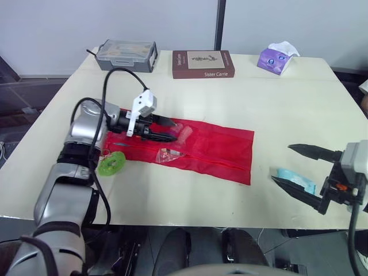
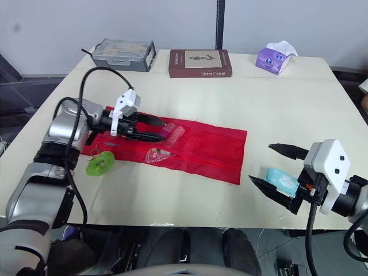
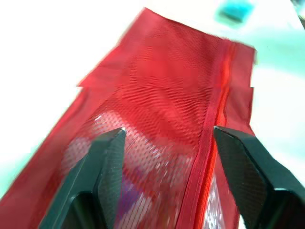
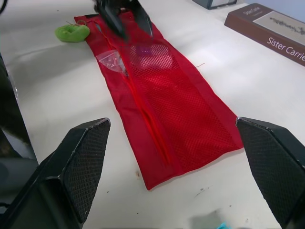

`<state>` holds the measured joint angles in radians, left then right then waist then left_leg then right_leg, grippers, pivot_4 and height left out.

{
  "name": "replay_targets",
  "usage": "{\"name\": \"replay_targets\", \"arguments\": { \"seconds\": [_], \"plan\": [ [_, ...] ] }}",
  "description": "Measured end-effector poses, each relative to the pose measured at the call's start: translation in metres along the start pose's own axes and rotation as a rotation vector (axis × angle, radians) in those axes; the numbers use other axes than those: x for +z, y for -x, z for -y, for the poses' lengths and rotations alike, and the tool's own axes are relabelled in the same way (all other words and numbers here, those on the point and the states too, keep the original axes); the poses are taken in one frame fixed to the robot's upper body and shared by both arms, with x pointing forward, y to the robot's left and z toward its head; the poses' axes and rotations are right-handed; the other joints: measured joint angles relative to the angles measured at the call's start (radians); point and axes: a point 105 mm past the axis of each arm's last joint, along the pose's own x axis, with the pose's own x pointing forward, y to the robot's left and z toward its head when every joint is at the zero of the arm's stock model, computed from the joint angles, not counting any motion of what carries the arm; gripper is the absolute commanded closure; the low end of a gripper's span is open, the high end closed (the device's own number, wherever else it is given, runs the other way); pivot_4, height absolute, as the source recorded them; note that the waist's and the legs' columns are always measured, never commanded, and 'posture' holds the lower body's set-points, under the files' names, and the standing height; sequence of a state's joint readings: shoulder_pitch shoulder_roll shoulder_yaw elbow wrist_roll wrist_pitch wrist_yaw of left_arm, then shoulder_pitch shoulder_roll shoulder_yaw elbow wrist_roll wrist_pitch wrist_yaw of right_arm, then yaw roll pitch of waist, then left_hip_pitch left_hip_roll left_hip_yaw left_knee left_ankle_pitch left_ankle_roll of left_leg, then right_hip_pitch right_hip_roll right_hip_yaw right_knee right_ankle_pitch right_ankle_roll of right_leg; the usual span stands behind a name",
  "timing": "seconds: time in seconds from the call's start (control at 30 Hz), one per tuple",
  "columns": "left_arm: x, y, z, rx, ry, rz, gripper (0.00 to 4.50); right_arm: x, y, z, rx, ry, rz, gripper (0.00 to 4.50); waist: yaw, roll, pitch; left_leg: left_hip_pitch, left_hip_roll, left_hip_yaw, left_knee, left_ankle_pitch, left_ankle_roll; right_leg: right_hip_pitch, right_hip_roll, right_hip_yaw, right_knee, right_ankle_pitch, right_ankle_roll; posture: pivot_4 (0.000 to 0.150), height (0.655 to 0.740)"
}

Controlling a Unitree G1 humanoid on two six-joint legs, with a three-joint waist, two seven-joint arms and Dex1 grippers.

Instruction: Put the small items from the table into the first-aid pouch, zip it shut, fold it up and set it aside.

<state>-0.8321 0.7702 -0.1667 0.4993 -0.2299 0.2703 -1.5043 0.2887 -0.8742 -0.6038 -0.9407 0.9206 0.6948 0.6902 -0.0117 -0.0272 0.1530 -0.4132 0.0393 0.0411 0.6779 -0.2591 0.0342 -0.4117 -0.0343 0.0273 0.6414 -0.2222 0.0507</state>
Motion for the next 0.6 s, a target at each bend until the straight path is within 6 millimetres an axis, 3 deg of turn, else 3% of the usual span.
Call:
{"name": "replay_targets", "arguments": {
  "seconds": [0.1, 0.17, 0.23, 0.37, 0.57, 0.6],
  "plan": [
    [-0.018, 0.0, 0.017, -0.025, -0.035, -0.052, 1.34, 0.0, -0.001, 0.0, 0.001, 0.006, 0.003, 0.0, 0.001, 0.0, 0.0, 0.0, 0.0, 0.0, 0.0, 0.0, 0.0, 0.0, 0.0, 0.0, 0.0, 0.001, -0.003, 0.15, 0.74],
    [-0.027, 0.0, 0.026, -0.038, -0.028, -0.073, 1.83, 0.001, -0.001, 0.0, 0.001, 0.012, 0.009, 0.0, 0.002, 0.0, 0.0, 0.0, 0.0, 0.0, 0.0, 0.0, 0.0, 0.0, 0.0, 0.0, 0.0, 0.001, -0.004, 0.15, 0.74],
    [-0.031, 0.001, 0.03, -0.039, -0.02, -0.084, 2.5, 0.001, -0.002, 0.0, 0.006, 0.015, 0.014, 0.0, 0.005, 0.0, 0.0, 0.0, 0.0, 0.0, 0.0, 0.0, 0.0, 0.0, 0.0, 0.0, 0.0, 0.0, -0.004, 0.15, 0.74],
    [-0.031, 0.004, 0.032, 0.007, -0.017, -0.077, 4.44, 0.001, -0.005, -0.003, 0.027, 0.007, 0.022, 0.0, 0.007, 0.0, 0.0, 0.0, 0.0, 0.0, 0.0, 0.0, 0.0, 0.0, -0.001, 0.0, 0.0, -0.001, -0.004, 0.15, 0.74],
    [-0.019, -0.012, 0.031, 0.035, -0.067, -0.031, 4.44, 0.0, -0.01, -0.008, 0.055, -0.004, 0.031, 0.0, 0.011, 0.0, 0.0, 0.0, 0.0, 0.003, 0.0, 0.0, 0.0, 0.0, -0.001, 0.0, 0.0, 0.0, -0.003, 0.15, 0.74],
    [-0.018, -0.014, 0.032, 0.03, -0.078, -0.034, 4.23, 0.0, -0.01, -0.008, 0.056, -0.005, 0.031, 0.0, 0.011, 0.0, 0.0, 0.0, 0.0, 0.003, 0.0, 0.0, 0.0, 0.0, 0.0, 0.0, 0.0, 0.0, -0.003, 0.15, 0.74]
  ]
}}
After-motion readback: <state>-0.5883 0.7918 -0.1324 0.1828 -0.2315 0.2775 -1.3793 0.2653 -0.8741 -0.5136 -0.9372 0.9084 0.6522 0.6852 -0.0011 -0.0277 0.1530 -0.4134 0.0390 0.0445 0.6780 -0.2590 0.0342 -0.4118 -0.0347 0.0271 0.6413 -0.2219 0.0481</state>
